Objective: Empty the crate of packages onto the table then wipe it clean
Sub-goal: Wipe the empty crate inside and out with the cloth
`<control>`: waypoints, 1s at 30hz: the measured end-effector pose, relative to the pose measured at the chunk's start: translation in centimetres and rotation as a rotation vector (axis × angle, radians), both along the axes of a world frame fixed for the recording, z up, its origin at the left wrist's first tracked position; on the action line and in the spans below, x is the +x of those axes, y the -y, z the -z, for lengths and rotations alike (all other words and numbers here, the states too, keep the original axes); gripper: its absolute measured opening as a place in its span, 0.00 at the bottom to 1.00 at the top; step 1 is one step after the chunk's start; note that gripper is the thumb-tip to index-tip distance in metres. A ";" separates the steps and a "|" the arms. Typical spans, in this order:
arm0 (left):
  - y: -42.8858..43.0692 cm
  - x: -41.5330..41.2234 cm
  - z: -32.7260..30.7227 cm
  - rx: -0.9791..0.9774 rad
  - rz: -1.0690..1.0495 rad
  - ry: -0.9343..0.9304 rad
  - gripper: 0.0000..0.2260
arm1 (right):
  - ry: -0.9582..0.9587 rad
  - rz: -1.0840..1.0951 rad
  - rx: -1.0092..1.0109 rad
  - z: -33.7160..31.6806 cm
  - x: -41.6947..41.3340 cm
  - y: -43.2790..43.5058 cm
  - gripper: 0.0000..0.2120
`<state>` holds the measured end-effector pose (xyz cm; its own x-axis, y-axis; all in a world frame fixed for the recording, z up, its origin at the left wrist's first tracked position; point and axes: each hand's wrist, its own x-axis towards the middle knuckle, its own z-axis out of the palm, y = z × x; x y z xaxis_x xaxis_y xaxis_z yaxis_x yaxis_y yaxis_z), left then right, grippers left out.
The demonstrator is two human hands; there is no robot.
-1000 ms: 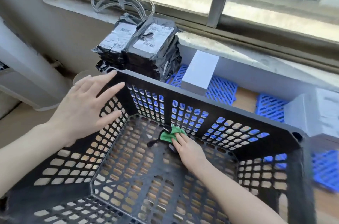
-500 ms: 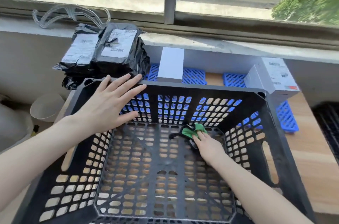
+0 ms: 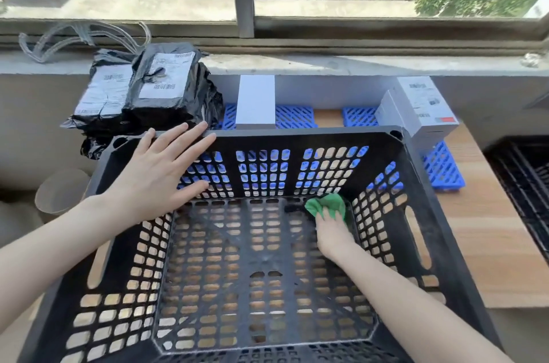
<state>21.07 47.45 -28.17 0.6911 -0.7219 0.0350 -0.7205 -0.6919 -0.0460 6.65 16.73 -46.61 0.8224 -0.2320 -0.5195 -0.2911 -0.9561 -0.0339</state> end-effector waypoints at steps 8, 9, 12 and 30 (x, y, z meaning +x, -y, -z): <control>-0.1 0.0 0.4 0.000 -0.003 0.009 0.36 | 0.071 -0.400 0.476 0.3 0.4 -12.7 0.28; -0.2 0.0 0.4 -0.005 -0.004 0.011 0.36 | 0.032 -0.484 0.504 0.5 0.1 -14.1 0.29; -0.3 0.0 0.6 -0.020 0.000 0.019 0.35 | -0.013 -0.668 0.540 1.2 -0.8 -17.0 0.30; -1.2 2.6 0.3 -0.079 0.194 0.017 0.32 | -0.036 -0.057 0.069 -1.5 -2.6 -2.9 0.31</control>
